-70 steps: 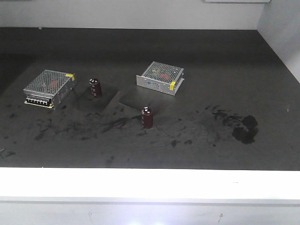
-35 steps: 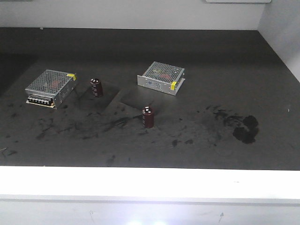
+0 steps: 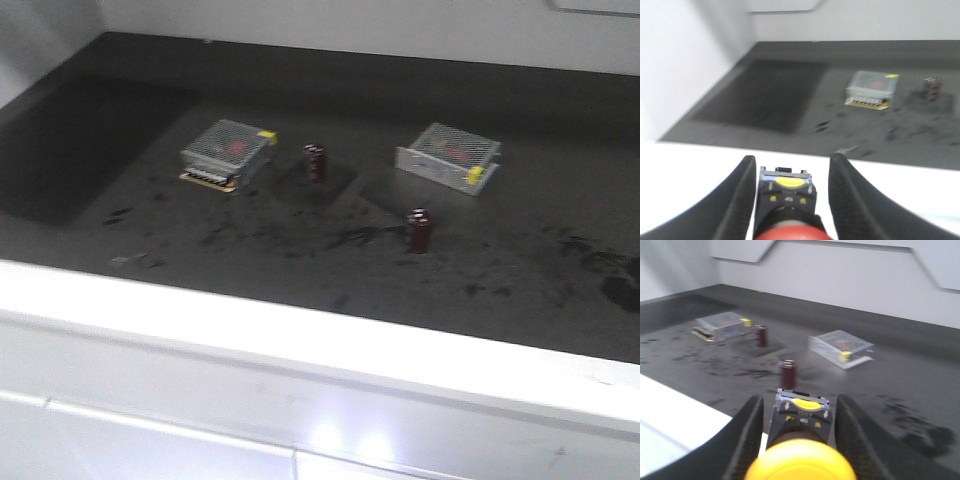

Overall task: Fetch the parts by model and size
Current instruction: 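Drive the base away from the bench across the floor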

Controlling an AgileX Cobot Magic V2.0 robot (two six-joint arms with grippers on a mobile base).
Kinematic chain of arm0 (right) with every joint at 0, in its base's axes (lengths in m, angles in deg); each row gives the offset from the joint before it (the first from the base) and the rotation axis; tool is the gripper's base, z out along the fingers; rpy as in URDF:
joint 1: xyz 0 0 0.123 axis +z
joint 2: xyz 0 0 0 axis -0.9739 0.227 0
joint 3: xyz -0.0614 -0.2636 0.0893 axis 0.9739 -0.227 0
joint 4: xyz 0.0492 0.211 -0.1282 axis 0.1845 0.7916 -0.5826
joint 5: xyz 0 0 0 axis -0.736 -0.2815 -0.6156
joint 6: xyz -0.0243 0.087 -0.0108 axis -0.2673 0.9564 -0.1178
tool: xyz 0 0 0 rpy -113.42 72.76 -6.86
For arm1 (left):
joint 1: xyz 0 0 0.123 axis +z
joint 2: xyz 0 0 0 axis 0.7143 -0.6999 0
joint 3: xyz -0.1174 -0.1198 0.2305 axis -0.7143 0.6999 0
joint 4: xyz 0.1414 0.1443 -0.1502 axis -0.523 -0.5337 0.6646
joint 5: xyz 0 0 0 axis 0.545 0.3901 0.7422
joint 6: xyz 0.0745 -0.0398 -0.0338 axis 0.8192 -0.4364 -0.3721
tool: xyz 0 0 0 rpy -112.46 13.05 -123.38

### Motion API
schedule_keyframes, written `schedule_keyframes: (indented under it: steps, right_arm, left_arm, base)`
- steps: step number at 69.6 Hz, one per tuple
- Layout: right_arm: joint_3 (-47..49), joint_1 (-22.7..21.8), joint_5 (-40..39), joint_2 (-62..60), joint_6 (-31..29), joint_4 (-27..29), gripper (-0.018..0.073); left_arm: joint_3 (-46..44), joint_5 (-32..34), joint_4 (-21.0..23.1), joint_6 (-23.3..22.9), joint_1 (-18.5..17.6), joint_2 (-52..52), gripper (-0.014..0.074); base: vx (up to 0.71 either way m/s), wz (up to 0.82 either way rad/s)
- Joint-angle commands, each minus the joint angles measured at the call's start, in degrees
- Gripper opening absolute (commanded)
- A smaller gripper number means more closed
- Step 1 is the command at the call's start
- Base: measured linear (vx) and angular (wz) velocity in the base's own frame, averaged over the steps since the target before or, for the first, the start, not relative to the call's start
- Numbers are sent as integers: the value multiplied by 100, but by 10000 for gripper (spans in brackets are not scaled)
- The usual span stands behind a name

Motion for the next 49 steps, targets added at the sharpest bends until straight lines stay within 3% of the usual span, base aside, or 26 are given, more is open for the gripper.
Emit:
schedule_keyframes:
  steps: [1, 49]
  right_arm:
    - [147, -24, -441, 74, -49, -52, -2]
    - [147, -24, -446, 74, -49, -52, -2]
  left_arm:
    - [-144, 447, -63, -14, -25, -77, -6]
    - [-144, 447, -63, -14, -25, -77, -6]
  base:
    - [-14, 56]
    - [-15, 57]
